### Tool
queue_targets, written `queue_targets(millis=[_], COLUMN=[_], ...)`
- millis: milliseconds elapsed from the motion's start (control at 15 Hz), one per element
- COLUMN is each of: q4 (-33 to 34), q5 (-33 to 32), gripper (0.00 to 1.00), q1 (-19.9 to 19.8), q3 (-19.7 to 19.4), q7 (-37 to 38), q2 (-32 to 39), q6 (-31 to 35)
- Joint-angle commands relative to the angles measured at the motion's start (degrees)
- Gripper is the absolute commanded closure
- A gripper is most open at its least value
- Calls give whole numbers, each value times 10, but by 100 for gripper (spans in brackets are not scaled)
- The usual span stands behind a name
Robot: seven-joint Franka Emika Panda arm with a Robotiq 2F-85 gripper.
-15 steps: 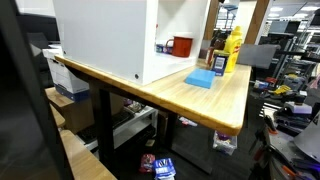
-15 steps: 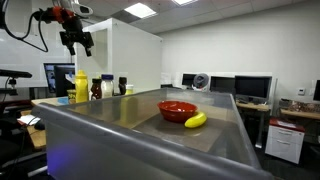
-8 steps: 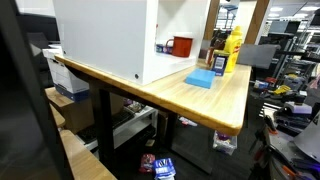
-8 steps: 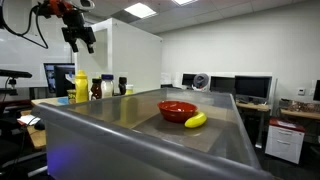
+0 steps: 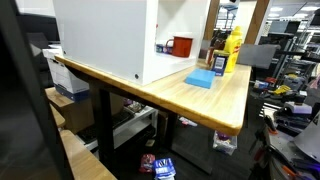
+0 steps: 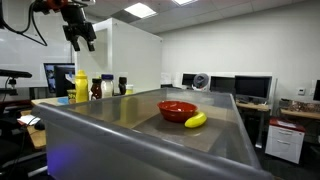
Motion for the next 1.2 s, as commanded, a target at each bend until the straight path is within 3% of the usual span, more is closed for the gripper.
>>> queue_targets(millis=[0,1133], q4=[8,7], q5=[-4,2], gripper=[0,0], q1=[-6,-4], q3=[-7,-9], q7=[-7,-1], q2=[-10,-7], q6=[-36,-32])
